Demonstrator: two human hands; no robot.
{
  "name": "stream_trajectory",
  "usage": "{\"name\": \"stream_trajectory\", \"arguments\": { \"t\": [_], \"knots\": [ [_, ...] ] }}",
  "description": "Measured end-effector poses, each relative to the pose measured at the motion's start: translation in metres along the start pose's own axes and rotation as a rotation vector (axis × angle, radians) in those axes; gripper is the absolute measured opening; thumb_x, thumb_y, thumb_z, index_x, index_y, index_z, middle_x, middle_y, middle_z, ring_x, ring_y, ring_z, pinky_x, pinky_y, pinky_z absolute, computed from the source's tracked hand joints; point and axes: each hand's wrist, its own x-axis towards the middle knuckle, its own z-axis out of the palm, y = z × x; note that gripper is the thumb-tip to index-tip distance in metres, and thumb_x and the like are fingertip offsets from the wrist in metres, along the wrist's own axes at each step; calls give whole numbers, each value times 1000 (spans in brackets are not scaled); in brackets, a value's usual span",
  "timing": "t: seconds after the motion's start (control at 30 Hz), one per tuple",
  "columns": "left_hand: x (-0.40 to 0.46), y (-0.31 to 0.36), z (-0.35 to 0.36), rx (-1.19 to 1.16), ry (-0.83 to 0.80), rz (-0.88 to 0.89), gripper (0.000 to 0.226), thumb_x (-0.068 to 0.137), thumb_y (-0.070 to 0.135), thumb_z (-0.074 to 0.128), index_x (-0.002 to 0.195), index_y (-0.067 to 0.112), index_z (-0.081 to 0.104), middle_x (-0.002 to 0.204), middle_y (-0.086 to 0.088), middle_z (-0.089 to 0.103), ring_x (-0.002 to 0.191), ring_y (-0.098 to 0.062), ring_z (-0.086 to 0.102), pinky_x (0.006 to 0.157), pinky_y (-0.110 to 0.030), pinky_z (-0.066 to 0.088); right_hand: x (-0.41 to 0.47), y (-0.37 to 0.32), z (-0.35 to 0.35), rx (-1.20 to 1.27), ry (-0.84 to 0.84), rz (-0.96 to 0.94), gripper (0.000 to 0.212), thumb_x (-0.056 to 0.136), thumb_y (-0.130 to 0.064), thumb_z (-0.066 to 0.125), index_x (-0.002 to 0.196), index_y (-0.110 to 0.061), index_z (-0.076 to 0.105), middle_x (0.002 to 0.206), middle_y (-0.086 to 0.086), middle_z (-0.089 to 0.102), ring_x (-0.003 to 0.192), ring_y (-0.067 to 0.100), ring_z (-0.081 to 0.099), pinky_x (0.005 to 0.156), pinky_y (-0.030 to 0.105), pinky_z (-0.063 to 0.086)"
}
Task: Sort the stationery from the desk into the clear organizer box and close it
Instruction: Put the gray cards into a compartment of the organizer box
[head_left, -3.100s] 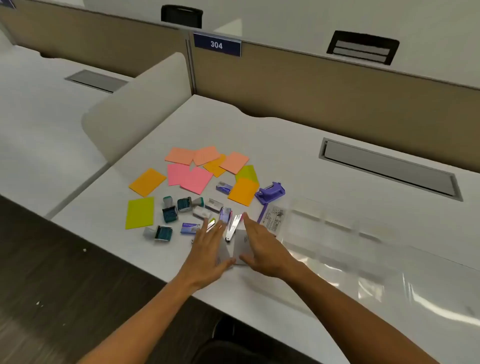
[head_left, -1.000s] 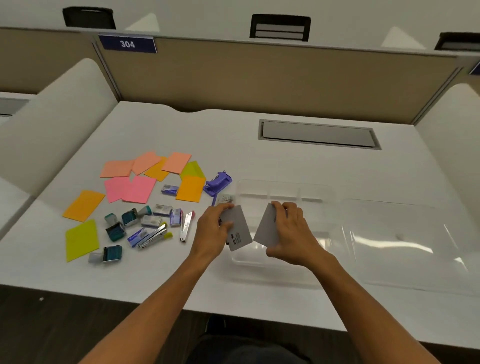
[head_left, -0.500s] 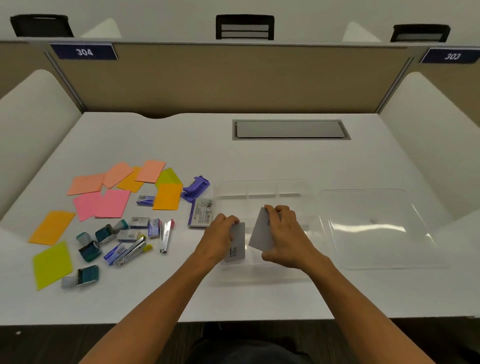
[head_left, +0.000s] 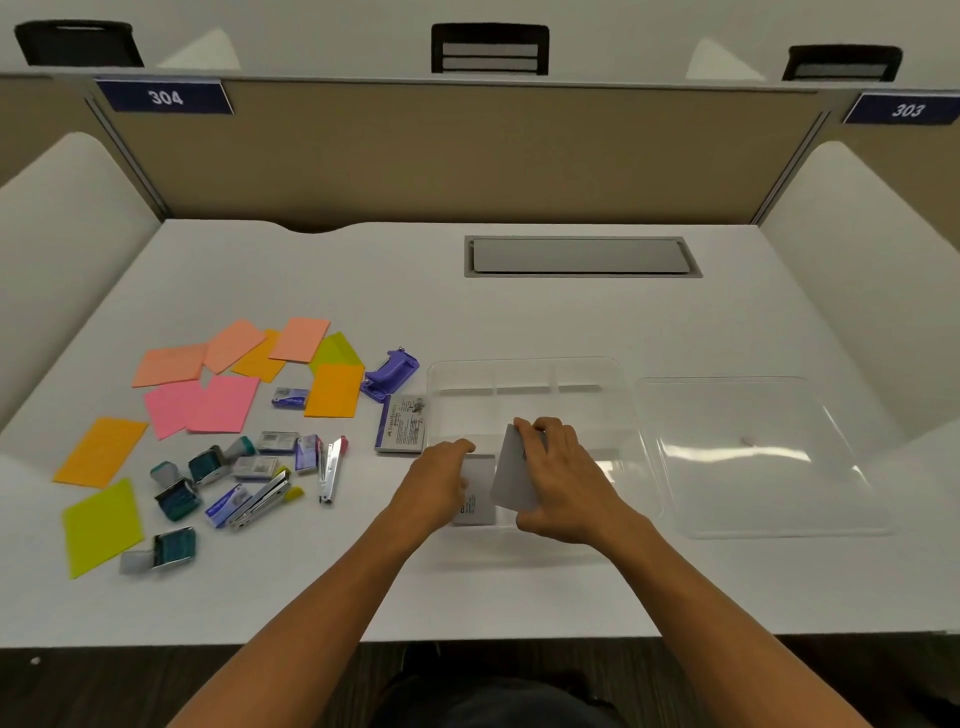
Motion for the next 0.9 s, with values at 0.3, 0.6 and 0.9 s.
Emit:
{"name": "stream_trajectory", "arguments": {
  "t": [0.3, 0.6, 0.9],
  "knots": [
    [-15, -27, 10, -189, 315, 33, 42, 86, 4, 66, 127, 10, 55, 133, -9, 53, 121, -24, 53, 103, -31, 43, 15, -11, 2, 49, -36, -17, 106, 69, -51, 78, 149, -18, 16, 142, 5, 25, 126, 23, 35, 98, 37, 50],
    [-28, -40, 18, -404, 392, -105, 47, 90, 13, 64, 134, 13, 49, 137, -6, 51, 111, -20, 60, 93, -35, 54, 36, -28, 17, 25, -166, -17, 108, 68, -59, 77, 149, -21, 16, 143, 5, 26, 126, 23, 35, 105, 39, 42],
    [-31, -44, 18, -514, 385, -153, 33, 91, 19, 63, 123, 11, 58, 119, -5, 63, 89, -9, 60, 82, -22, 52, 46, -31, 25, -72, -225, -44, 96, 72, -63, 72, 146, -26, 24, 146, 1, 33, 129, 24, 29, 109, 42, 30]
  ]
}}
